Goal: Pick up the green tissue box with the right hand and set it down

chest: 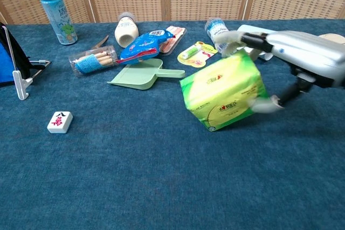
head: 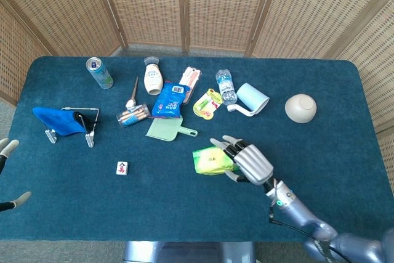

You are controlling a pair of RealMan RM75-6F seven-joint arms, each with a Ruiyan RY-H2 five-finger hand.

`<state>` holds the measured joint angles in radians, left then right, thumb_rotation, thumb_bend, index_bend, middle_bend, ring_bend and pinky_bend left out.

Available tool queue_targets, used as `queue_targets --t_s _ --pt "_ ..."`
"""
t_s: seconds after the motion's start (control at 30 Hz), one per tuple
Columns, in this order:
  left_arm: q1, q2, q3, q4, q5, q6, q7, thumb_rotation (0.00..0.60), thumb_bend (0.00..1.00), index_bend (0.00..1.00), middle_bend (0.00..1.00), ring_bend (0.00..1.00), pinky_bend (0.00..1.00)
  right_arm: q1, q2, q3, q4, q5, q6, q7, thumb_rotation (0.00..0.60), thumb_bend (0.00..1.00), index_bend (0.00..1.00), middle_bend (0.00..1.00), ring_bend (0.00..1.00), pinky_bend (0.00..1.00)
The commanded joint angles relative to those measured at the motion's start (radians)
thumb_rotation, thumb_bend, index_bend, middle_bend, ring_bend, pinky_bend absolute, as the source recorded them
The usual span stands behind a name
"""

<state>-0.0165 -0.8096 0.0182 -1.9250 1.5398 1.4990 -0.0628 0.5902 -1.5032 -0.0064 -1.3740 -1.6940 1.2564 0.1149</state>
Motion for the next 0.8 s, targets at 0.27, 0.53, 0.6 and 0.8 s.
queue_targets --t_s 0.27,0.53,0.6,0.8 --pt "0.003 0.002 0.003 -0.003 0.006 0.004 -0.003 0.6 0.08 0.0 0.0 0.0 0.0 -0.037 0.116 -0.057 -0.115 -0.038 -0.005 -0.081 0.6 0.12 0.0 0.0 0.0 0.15" --pt "0.001 0.001 0.007 -0.004 0.016 0.001 0.001 0.6 0.08 0.0 0.0 0.0 0.0 0.008 0.162 0.027 -0.298 0.089 -0.132 -0.292 0.6 0.11 0.0 0.0 0.0 0.09" --pt "0.002 0.002 0.006 -0.002 0.015 0.003 -0.004 0.6 0.08 0.0 0.0 0.0 0.0 0.026 0.16 0.053 -0.336 0.139 -0.173 -0.345 0.6 0.11 0.0 0.0 0.0 0.09" --pt "0.001 0.005 0.005 0.005 0.015 0.003 -0.02 0.6 0.08 0.0 0.0 0.0 0.0 0.073 0.131 0.097 -0.378 0.239 -0.255 -0.485 0.6 0.11 0.0 0.0 0.0 0.09"
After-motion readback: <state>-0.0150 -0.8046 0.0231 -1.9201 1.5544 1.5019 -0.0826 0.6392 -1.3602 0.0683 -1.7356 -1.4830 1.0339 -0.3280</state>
